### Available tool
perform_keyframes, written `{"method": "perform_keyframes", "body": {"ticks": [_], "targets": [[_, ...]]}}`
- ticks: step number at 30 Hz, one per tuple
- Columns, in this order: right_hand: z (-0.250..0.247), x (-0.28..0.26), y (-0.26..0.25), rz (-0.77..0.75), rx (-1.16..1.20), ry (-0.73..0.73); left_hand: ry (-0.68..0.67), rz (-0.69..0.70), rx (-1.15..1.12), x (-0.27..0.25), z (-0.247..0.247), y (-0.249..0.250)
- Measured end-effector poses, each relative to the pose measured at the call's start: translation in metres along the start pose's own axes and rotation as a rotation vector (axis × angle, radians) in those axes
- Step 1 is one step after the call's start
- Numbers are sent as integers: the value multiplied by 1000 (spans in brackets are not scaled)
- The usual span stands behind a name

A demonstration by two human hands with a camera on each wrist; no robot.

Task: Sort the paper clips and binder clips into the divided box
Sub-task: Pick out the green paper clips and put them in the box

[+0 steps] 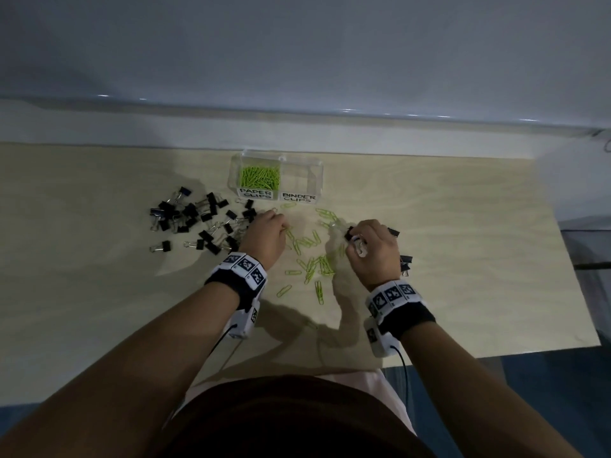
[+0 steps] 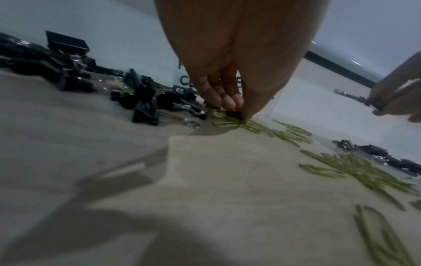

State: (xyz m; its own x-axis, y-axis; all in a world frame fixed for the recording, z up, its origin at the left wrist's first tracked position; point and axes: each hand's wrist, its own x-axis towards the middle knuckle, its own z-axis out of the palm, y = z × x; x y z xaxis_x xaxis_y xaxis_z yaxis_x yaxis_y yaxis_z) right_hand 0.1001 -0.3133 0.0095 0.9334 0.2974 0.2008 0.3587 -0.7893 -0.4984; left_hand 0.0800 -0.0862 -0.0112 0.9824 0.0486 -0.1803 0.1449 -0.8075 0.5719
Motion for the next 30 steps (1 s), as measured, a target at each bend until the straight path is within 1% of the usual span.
{"method": "perform_keyframes", "body": {"ticks": [2, 4, 5, 6, 7, 9, 11, 12, 15, 16, 18, 23, 24, 27, 30], "targets": [[0, 2, 13, 186, -87, 22, -20, 41, -39, -5, -2, -5], [-1, 5, 22, 360, -153, -38, -29, 75, -72, -8, -4, -6], [-1, 7, 24, 398, -177, -72, -27, 85, -80, -9, -5, -6], [-1, 10, 23, 397, -193, -94, -27, 89, -79, -9, -6, -5], [0, 15, 20, 368, -199, -107, -36, 88, -72, -9, -7, -5], [3, 27, 10, 261, -199, -144, -69, 81, -44, -9, -9, -5], [10, 40, -1, 140, -163, -221, -92, 75, -11, -9, -9, -5], [13, 46, -7, 104, -135, -278, -98, 72, -1, -8, -10, -5], [24, 55, -22, 120, -155, -501, -105, 47, 6, -5, -13, -5], [27, 53, -27, 115, -189, -534, -105, 40, 7, -4, -14, -5], [32, 43, -35, 48, -225, -534, -108, 44, 17, -4, -15, -5], [39, 3, -44, -235, -199, -528, -98, 119, 53, -10, -16, -10], [39, 2, -45, -268, -193, -524, -98, 136, 53, -12, -18, -10], [39, 19, -50, -239, -186, -524, -77, 159, 49, -17, -25, -11], [41, 47, -65, -210, -153, -546, 8, 129, 21, -21, -35, -18]]}}
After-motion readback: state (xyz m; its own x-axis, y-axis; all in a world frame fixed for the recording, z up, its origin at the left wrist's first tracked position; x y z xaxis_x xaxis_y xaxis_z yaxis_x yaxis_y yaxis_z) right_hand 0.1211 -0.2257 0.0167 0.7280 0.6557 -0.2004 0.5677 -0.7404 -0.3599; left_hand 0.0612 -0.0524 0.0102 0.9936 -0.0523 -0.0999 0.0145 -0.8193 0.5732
